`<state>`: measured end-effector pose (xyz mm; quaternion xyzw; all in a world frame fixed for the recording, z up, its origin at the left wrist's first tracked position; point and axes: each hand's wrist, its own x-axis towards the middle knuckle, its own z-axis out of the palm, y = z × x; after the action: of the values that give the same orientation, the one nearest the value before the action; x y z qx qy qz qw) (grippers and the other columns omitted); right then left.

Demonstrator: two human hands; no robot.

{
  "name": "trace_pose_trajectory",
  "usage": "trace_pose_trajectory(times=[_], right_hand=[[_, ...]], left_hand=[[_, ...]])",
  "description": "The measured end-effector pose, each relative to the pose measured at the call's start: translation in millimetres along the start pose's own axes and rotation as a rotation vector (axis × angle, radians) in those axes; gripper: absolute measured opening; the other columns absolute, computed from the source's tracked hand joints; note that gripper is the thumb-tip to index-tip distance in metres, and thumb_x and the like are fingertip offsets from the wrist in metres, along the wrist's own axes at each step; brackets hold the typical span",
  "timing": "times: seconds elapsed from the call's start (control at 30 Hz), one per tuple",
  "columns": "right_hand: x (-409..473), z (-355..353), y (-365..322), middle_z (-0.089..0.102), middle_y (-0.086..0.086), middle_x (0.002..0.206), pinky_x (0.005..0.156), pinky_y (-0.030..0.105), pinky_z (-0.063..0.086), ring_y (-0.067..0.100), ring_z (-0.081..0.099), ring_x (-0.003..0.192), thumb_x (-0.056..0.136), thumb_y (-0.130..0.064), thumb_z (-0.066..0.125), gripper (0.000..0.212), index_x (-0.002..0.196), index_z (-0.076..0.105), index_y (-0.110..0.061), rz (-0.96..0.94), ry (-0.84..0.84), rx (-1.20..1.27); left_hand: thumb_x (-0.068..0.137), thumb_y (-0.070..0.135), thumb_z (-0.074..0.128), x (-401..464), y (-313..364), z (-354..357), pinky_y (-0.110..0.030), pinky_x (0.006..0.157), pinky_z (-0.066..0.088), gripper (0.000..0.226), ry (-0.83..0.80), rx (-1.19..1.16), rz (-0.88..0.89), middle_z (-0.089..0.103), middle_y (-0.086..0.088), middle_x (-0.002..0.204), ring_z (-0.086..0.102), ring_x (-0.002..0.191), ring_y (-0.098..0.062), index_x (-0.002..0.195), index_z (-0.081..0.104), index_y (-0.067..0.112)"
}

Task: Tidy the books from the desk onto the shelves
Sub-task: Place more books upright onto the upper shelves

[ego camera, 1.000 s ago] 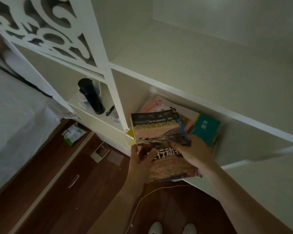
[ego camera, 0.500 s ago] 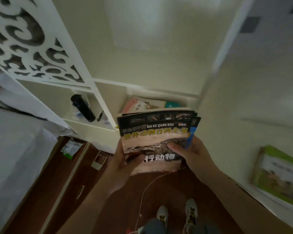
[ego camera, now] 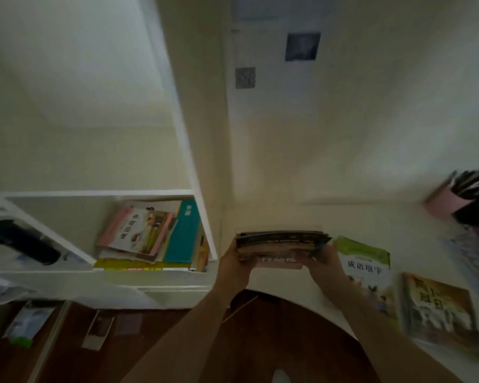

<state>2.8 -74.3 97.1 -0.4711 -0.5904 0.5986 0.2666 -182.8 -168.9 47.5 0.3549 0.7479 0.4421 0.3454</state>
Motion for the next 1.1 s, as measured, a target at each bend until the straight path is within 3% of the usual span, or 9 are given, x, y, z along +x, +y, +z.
trace_pose_trajectory(times=[0.17, 0.23, 0.37, 0.5, 0.6, 0.73, 0.87, 1.0, 1.1], right_hand=[[25, -15, 42, 0.063, -0.017, 0.102, 0.088, 0.017, 0.046, -0.002, 0.059, 0.092, 0.092, 0.007, 0.064, 0.056, 0.091, 0.037, -0.042, 0.043, 0.001, 0.021], [33, -21, 60, 0.065, -0.018, 0.104, 0.09, 0.026, 0.051, -0.003, 0.061, 0.092, 0.092, 0.005, 0.066, 0.035, 0.096, 0.056, -0.029, 0.061, -0.036, 0.006], [39, -23, 79, 0.067, -0.015, 0.112, 0.1, 0.042, 0.051, 0.01, 0.063, 0.104, 0.091, -0.007, 0.072, 0.037, 0.108, 0.062, -0.039, 0.107, -0.09, -0.049], [43, -22, 61, 0.069, -0.011, 0.104, 0.097, 0.041, 0.052, 0.009, 0.065, 0.098, 0.088, 0.004, 0.071, 0.041, 0.099, 0.062, -0.035, 0.082, -0.078, -0.013], [22, -39, 13, 0.074, -0.01, 0.095, 0.084, 0.025, 0.057, 0.005, 0.07, 0.091, 0.086, 0.017, 0.064, 0.044, 0.1, 0.064, -0.025, -0.004, -0.147, -0.007], [-9, -56, -78, 0.079, 0.0, 0.098, 0.079, 0.034, 0.06, 0.017, 0.074, 0.095, 0.083, 0.015, 0.068, 0.033, 0.101, 0.072, -0.012, -0.15, -0.169, -0.01], [-35, -57, -201, 0.079, 0.002, 0.095, 0.072, 0.022, 0.058, 0.017, 0.074, 0.091, 0.082, 0.015, 0.067, 0.031, 0.103, 0.072, -0.007, -0.37, -0.183, 0.078], [-73, -48, -302, 0.077, 0.0, 0.106, 0.077, 0.021, 0.057, 0.015, 0.072, 0.099, 0.084, 0.007, 0.065, 0.034, 0.111, 0.07, -0.013, -0.613, -0.194, 0.144], [-102, -43, -350, 0.075, 0.005, 0.116, 0.088, 0.035, 0.056, 0.022, 0.07, 0.108, 0.081, -0.006, 0.066, 0.038, 0.119, 0.068, -0.01, -0.716, -0.235, 0.224]], left_hand=[[0.09, 0.007, 0.076, 26, -38, 41, -0.018, 0.089, 0.055, 0.052, -0.01, -0.062, -0.1, 0.066, -0.008, 0.127, 0.063, 0.111, -0.015, 0.138, 0.056, 0.004], [0.084, 0.018, 0.083, 30, -42, 48, -0.021, 0.091, 0.057, 0.06, -0.001, -0.076, -0.104, 0.068, -0.004, 0.127, 0.065, 0.114, -0.016, 0.137, 0.057, 0.008], [0.066, 0.042, 0.083, 36, -49, 57, -0.039, 0.098, 0.057, 0.073, 0.03, -0.063, -0.081, 0.072, 0.004, 0.121, 0.067, 0.116, -0.017, 0.131, 0.062, 0.014], [0.076, 0.032, 0.085, 30, -30, 55, -0.029, 0.095, 0.057, 0.067, 0.059, -0.019, -0.065, 0.071, 0.006, 0.116, 0.066, 0.111, -0.003, 0.133, 0.06, 0.008], [0.085, 0.0, 0.078, 3, 18, 28, -0.011, 0.086, 0.052, 0.054, 0.038, 0.059, 0.053, 0.069, 0.023, 0.111, 0.064, 0.106, 0.011, 0.131, 0.058, 0.021], [0.089, 0.014, 0.075, -44, 125, -33, -0.012, 0.082, 0.053, 0.048, 0.036, 0.149, 0.279, 0.07, 0.028, 0.104, 0.064, 0.102, 0.013, 0.119, 0.052, 0.045], [0.087, 0.034, 0.071, -80, 243, -98, -0.036, 0.085, 0.059, 0.047, 0.136, 0.18, 0.554, 0.073, 0.014, 0.113, 0.069, 0.103, -0.005, 0.127, 0.049, 0.038], [0.087, 0.029, 0.073, -119, 329, -153, -0.037, 0.086, 0.06, 0.046, 0.231, 0.124, 0.751, 0.073, 0.015, 0.113, 0.07, 0.103, -0.004, 0.128, 0.053, 0.029], [0.089, 0.028, 0.077, -146, 364, -179, -0.022, 0.08, 0.059, 0.043, 0.318, 0.036, 0.859, 0.073, 0.018, 0.109, 0.071, 0.101, -0.001, 0.126, 0.057, 0.024]])
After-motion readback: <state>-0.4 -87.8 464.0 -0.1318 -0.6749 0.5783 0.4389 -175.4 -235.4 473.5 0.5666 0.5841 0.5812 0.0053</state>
